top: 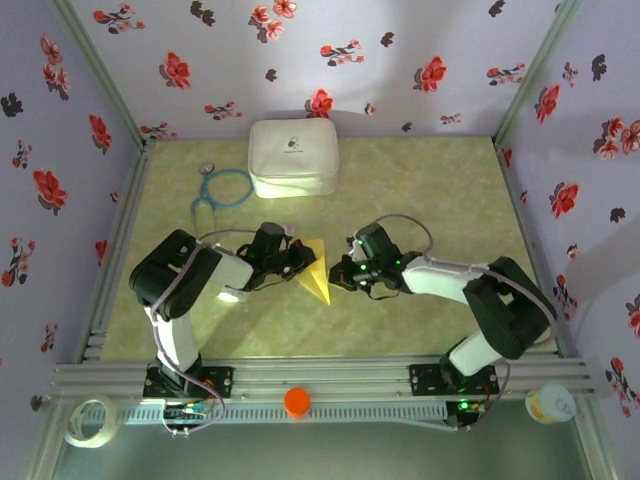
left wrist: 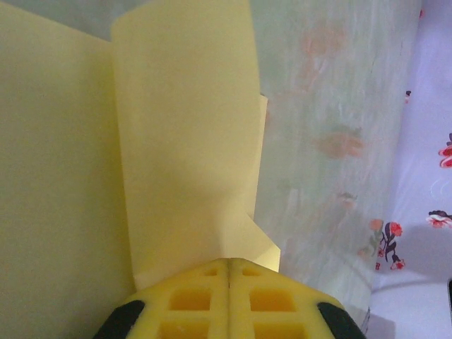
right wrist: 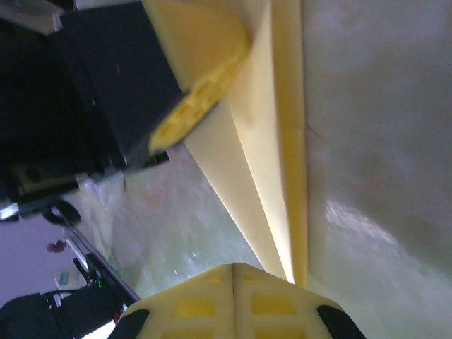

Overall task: Fold a paper plane with a square sheet of paper (pick it up from the middle)
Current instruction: Fourth fold the wing at the center of the table.

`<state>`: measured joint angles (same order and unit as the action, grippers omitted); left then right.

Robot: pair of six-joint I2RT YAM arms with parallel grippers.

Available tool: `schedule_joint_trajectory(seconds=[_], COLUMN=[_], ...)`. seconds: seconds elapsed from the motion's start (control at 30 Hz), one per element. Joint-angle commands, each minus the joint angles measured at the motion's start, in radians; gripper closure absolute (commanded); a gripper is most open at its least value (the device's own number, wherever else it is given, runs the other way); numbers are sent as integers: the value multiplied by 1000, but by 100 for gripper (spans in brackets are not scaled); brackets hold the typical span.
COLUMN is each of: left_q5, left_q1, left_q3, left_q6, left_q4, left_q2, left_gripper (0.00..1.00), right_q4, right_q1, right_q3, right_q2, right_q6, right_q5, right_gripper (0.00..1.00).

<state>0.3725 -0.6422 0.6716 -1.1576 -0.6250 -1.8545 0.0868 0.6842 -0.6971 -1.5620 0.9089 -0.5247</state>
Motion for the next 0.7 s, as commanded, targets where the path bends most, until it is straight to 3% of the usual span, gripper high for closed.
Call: schedule_joint_trajectory(seconds=[0.0,0.37,0.67], left_q5=[-76,-90,-68], left_q1=[-22,-23,-6], left_q3=[-43,-58,-41], left_q6=[-25,-25,10], left_q4=[91,86,85], left_q2=[-16,-3,21], left_gripper=[100,100,100], right_q4=[56,61,-19], right_q1=[0,5,3], right_q3=[-69,-156,-64], right_q2=[-85,-230,-263], right_q6=[41,58,0], right_q5=[-7,0,42], right_gripper=[95,96,98])
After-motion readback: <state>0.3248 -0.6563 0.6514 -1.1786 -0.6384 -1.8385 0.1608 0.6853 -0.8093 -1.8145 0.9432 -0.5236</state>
